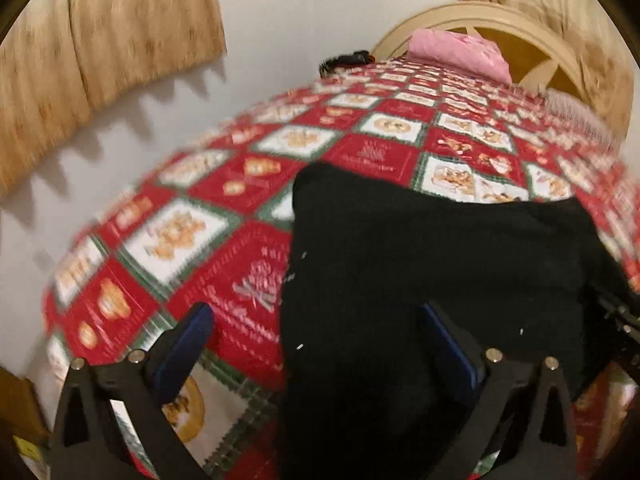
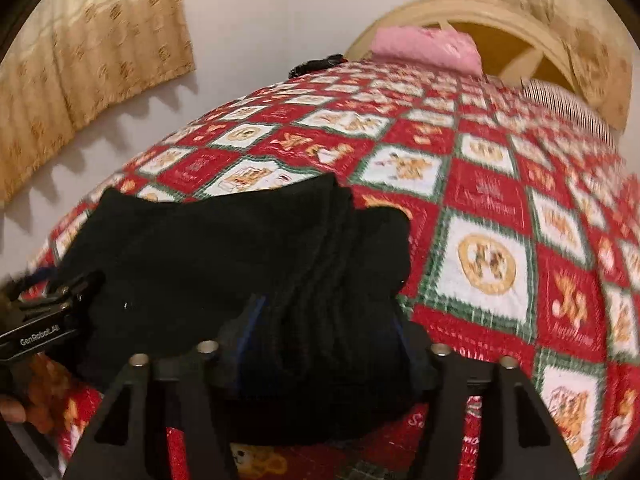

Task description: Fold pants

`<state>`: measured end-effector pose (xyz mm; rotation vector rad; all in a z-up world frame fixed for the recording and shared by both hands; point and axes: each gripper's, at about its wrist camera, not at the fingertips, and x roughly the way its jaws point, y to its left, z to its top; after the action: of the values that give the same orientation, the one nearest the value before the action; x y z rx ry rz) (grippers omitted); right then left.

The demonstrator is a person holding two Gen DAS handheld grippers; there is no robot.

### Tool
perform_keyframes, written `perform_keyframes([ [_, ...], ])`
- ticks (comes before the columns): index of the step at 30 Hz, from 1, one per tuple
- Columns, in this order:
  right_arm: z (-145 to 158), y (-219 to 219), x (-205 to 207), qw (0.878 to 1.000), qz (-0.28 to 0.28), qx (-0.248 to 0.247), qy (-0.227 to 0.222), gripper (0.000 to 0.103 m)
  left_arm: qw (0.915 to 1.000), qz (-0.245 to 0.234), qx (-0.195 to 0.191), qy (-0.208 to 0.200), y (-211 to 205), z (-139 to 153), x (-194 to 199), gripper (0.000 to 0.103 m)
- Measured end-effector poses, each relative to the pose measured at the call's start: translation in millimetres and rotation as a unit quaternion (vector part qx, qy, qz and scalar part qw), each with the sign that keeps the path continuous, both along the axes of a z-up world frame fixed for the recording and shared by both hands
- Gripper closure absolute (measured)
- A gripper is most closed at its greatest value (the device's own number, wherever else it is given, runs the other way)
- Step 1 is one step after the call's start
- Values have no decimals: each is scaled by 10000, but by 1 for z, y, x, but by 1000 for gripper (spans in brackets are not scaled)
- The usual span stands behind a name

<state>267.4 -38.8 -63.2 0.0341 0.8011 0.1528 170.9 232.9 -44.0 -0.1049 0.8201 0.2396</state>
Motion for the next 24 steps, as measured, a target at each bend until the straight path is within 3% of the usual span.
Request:
perform_keyframes([
  [3, 6, -17, -10, 9987, -99, 495, -48, 39, 9996, -8, -260, 71, 9, -2, -4, 0],
  [6, 18, -33, -35, 9955, -421, 697, -491, 39, 9990, 23, -443, 97, 17, -1, -13, 0],
  [8, 29, -36, -51, 9926, -657, 542, -860, 39, 9978, 89, -654, 109, 23, -3, -20, 0],
  [10, 37, -29, -60, 9916, -516, 416, -1112, 40, 9960, 146, -859, 176, 31, -7, -30, 0],
  [13, 50, -3, -65, 9895, -122, 87, -1440, 52, 9955, 280, -889, 174, 38, -6, -43, 0],
  [17, 44, 21, -59, 9905, 495, -16, -1286, 65, 9953, 604, -747, 93, 47, 0, -60, 0],
  [19, 26, 28, -48, 9946, 574, -195, -844, 65, 9966, 775, -284, -24, 44, 10, -64, 0],
  [21, 4, 28, -31, 9980, 555, -222, -187, 65, 9974, 697, 74, -184, 37, 21, -63, 0],
  [24, 5, 23, -26, 9985, 519, -54, -134, 65, 9970, 406, 441, -493, 16, 41, -53, 0],
])
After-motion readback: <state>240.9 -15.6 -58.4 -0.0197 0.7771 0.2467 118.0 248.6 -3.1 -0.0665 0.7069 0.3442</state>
